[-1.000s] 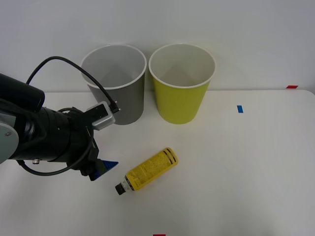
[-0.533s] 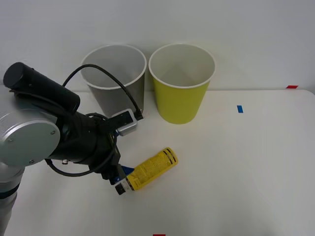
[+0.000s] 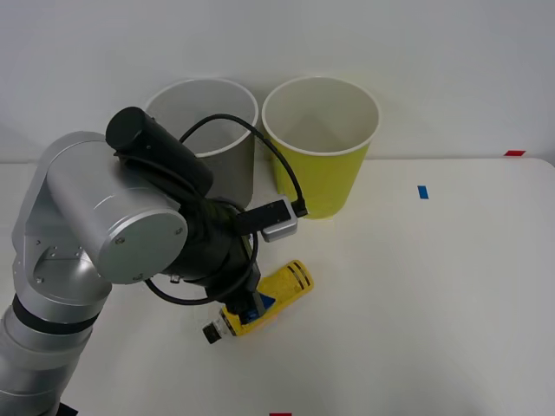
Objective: Put cans in the gray bin and PET bottles in the light green bin.
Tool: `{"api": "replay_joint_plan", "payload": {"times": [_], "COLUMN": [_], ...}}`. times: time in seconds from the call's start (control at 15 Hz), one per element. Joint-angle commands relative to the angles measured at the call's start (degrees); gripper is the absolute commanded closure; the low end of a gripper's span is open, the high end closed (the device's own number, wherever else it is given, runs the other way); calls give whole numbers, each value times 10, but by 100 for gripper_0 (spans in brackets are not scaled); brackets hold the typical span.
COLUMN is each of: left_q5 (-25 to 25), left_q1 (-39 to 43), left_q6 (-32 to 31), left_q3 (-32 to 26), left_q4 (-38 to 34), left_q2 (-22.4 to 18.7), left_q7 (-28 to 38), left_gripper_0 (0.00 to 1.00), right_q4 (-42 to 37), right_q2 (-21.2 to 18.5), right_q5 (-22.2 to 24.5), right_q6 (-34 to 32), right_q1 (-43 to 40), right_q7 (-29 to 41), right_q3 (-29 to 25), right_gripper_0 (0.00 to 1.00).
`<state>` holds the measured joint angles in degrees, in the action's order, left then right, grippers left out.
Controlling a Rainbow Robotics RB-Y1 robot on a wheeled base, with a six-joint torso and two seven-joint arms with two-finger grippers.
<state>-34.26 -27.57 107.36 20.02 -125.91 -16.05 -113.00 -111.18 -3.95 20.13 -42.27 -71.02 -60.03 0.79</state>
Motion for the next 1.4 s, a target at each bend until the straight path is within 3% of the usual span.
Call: {"api": "replay_joint_plan", "payload": {"times": [0.07,0.27,0.8,1.0,1.2,1.4], "left_q5": [10,21,43,53,54,57], "left_q1": [0,-1,-2,-1,-2,-2], "left_q6": [-22,-62,-94,-130,-156,-176], "left_q3": [13,38,79,110,138,158], "left_q4": [38,69,76,75,75,76], "left_q2": [22,29,16,-6,-16,-34], "left_q7": [2,4,21,35,96,103], "left_gripper_0": [0,0,0,0,0,0], "right_q4": [0,0,0,0,0,0], "right_q2": [0,0,0,0,0,0], "right_q5": [0,0,0,0,0,0], "right_q6": [0,0,0,0,0,0], "right_q1": [0,0,0,0,0,0], "right_q7": [0,0,0,0,0,0], "right_q3": [0,0,0,0,0,0], "right_gripper_0": [100,100,100,100,100,100]}}
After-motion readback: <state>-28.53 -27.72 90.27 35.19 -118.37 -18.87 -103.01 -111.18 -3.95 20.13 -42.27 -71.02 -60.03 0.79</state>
